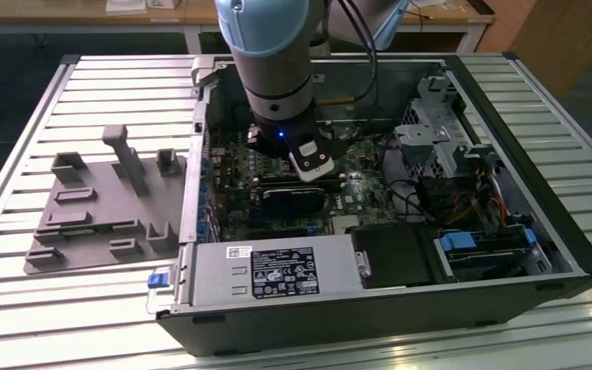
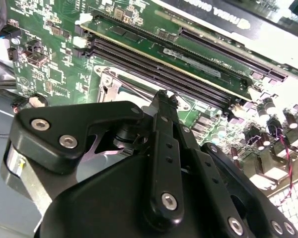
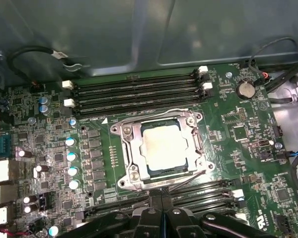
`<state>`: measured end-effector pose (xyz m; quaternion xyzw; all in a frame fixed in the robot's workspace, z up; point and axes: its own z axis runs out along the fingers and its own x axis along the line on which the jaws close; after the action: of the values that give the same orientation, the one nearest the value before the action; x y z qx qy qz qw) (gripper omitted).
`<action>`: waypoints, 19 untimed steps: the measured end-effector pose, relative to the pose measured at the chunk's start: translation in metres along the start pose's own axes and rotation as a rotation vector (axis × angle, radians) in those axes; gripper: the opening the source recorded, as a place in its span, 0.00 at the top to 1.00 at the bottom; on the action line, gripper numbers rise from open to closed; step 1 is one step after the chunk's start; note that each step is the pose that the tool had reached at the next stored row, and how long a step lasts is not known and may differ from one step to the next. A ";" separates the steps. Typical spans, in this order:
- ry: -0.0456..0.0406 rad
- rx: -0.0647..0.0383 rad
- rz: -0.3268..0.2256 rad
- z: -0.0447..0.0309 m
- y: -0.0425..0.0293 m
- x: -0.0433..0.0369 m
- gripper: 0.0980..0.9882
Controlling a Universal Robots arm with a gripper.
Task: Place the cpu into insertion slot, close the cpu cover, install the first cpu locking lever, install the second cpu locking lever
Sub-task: 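Install the second cpu locking lever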
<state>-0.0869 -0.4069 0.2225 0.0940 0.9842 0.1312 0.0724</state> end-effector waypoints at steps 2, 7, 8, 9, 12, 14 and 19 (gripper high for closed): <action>0.0006 -0.003 0.000 0.0002 -0.0010 0.0017 1.00; 0.0011 -0.007 0.001 0.0008 -0.0040 0.0035 1.00; 0.0013 -0.008 0.001 0.0012 -0.0045 0.0037 1.00; 0.0015 -0.009 0.001 0.0017 -0.0050 0.0040 1.00; 0.0027 -0.016 0.003 0.0032 -0.0062 0.0052 1.00; 0.0039 -0.023 0.004 0.0042 -0.0066 0.0057 1.00; 0.0078 -0.046 0.008 0.0060 -0.0086 0.0062 1.00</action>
<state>-0.0933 -0.4123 0.2137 0.0956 0.9809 0.1544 0.0702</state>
